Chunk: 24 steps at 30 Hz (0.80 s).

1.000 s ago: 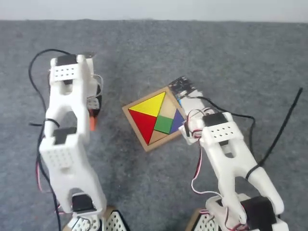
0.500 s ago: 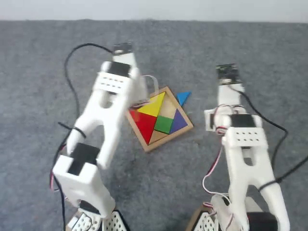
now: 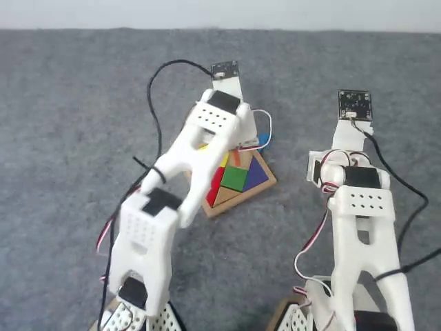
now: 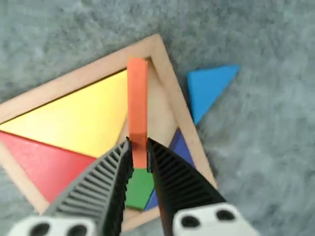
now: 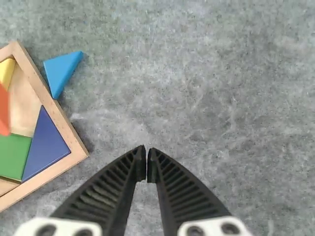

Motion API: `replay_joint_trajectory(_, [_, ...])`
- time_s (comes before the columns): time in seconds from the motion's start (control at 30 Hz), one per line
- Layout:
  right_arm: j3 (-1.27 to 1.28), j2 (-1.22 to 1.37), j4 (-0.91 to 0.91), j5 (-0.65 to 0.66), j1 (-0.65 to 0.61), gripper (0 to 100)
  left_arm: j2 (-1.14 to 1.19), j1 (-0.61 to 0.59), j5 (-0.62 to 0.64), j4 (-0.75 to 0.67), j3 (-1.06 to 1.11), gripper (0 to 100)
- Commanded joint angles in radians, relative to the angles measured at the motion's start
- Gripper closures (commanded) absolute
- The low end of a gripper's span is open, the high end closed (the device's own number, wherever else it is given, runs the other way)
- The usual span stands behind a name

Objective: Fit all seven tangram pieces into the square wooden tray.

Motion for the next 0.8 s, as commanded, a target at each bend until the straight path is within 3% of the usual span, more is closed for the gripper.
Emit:
replay_joint_trajectory(0.0, [-0.035,-0.045,-0.019,-0.009,0.01,97.5,0.103,0.006,0.044,0.087,-0.268,98])
replay_joint_trajectory(0.43, [-0.035,-0.044,-0.019,-0.006,0.008,97.5,0.5,-0.008,0.046,0.374,-0.885,96])
replay_joint_trajectory(0.63, [-0.035,-0.044,-0.035,-0.005,0.008,97.5,0.511,0.017,0.046,0.373,-0.905,82])
replay_joint_trajectory(0.77, [-0.034,-0.044,-0.033,-0.003,0.008,97.5,0.509,0.017,0.044,0.373,-0.906,81])
